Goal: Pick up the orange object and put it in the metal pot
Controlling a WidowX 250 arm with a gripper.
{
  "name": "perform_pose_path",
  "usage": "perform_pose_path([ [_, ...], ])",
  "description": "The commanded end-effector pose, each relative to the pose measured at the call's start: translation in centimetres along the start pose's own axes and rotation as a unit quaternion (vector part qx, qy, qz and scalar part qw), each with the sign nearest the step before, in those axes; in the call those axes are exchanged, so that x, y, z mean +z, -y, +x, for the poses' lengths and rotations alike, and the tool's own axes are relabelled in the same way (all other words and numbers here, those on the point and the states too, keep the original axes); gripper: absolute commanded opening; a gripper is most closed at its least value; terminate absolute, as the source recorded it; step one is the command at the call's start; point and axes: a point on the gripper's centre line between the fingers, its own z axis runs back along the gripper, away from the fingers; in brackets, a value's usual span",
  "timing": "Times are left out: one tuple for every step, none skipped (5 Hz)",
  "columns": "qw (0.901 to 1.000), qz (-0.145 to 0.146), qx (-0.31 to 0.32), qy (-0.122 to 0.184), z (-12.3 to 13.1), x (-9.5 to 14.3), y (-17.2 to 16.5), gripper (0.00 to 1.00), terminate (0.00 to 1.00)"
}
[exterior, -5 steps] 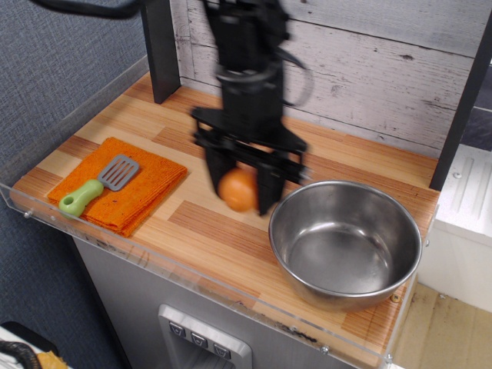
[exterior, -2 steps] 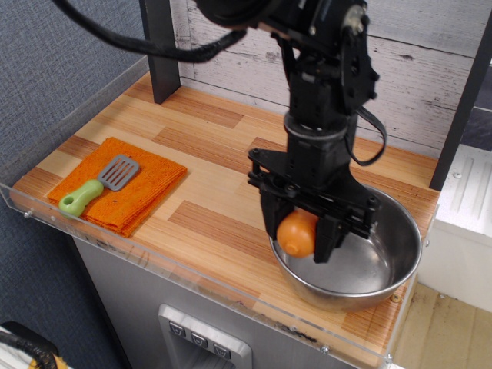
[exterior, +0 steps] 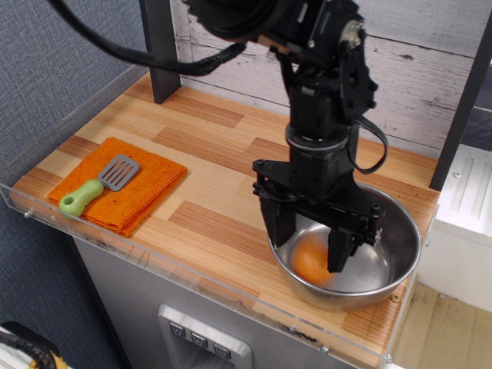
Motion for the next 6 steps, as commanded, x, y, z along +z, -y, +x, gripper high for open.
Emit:
perform_pose_path([
  [0.9995, -0.007, 0.007, 0.030, 0.6, 2.5, -1.6, 1.00, 0.00],
  [0.9984, -0.031, -0.012, 0.046, 1.2, 6.2, -4.2, 1.00, 0.00],
  [0.9983, -0.014, -0.007, 0.055, 1.5, 9.7, -7.4, 1.00, 0.00],
  [0.9985, -0.009, -0.028, 0.046, 1.9, 10.9, -9.1, 1.00, 0.00],
  [0.9989, 0.029, -0.014, 0.035, 1.6, 11.6, -10.1, 1.00, 0.00],
  [0.9974, 0.064, 0.005, 0.032, 1.1, 11.5, -10.4, 1.00, 0.00],
])
